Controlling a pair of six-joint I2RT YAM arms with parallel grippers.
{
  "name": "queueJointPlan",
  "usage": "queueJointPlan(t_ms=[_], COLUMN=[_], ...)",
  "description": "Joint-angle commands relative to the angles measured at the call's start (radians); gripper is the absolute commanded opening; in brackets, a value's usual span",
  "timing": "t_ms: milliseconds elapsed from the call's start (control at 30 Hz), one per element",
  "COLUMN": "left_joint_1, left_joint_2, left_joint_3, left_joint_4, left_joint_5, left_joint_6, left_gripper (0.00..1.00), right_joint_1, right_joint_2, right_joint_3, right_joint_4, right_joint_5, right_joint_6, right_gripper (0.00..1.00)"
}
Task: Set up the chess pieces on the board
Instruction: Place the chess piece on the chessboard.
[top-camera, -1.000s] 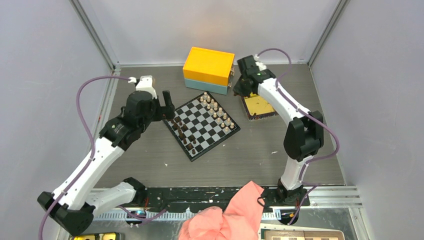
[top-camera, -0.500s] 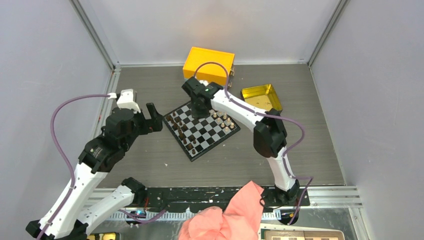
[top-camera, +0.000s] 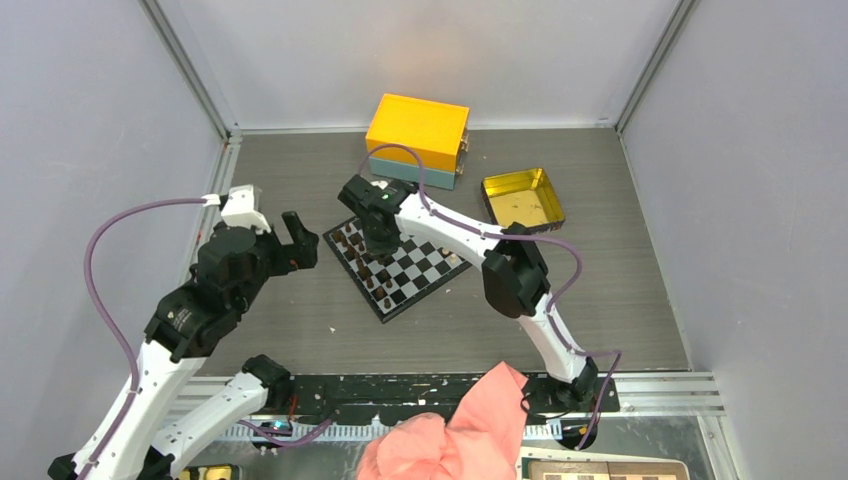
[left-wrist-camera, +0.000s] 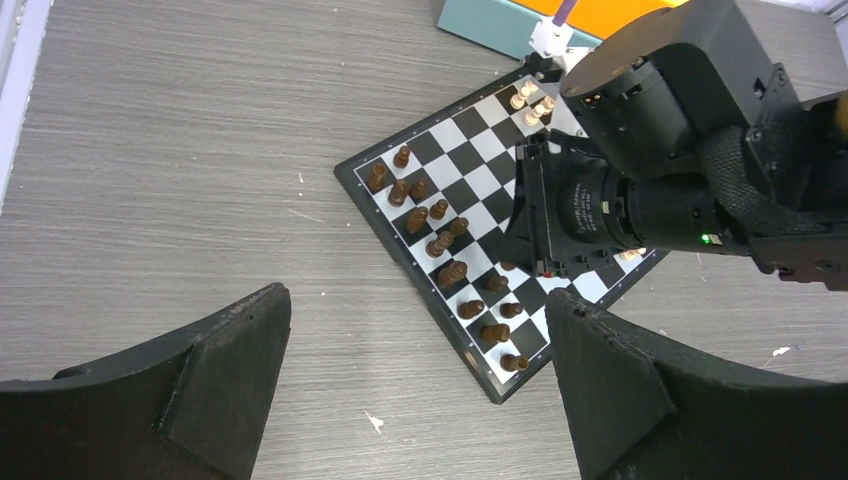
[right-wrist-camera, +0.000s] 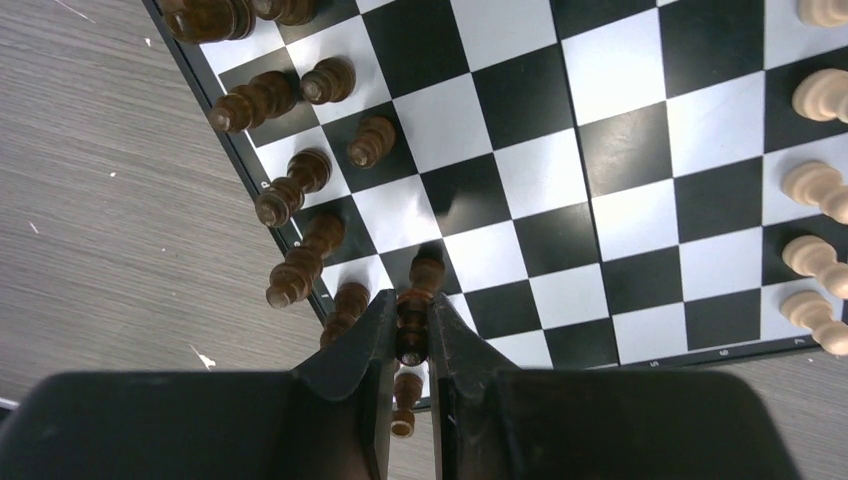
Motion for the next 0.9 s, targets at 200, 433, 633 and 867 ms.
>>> queueJointPlan(t_ms=[200, 433, 633, 867], left_joint_1=[0.001, 0.002, 0.001, 0.001], left_joint_2=[0.008, 0.026, 0.038, 0.04], left_joint_3=[-0.014, -0.021, -0.023, -0.027], left_joint_4=[0.034, 0.053, 0.065, 0.076], left_joint_5=[-0.005, 0.003, 0.002, 0.001], left_joint_6=[0.004, 0.005, 0.014, 0.021], left_gripper=[0.98, 0.98, 0.98, 0.98], right_joint_1=[0.005, 0.005, 0.005, 0.006], right_joint_2=[0.078, 0.122, 0.156, 0.168], right_joint_3=[0.124, 0.17, 0.209, 0.212], right_joint_4=[-0.018, -0.032, -0.047, -0.047], right_joint_5=[-0.016, -0.031, -0.045, -0.051], right_joint_6=[-0.058, -0.07, -0.073, -0.072], right_gripper=[0.01, 0.01, 0.01, 0.01])
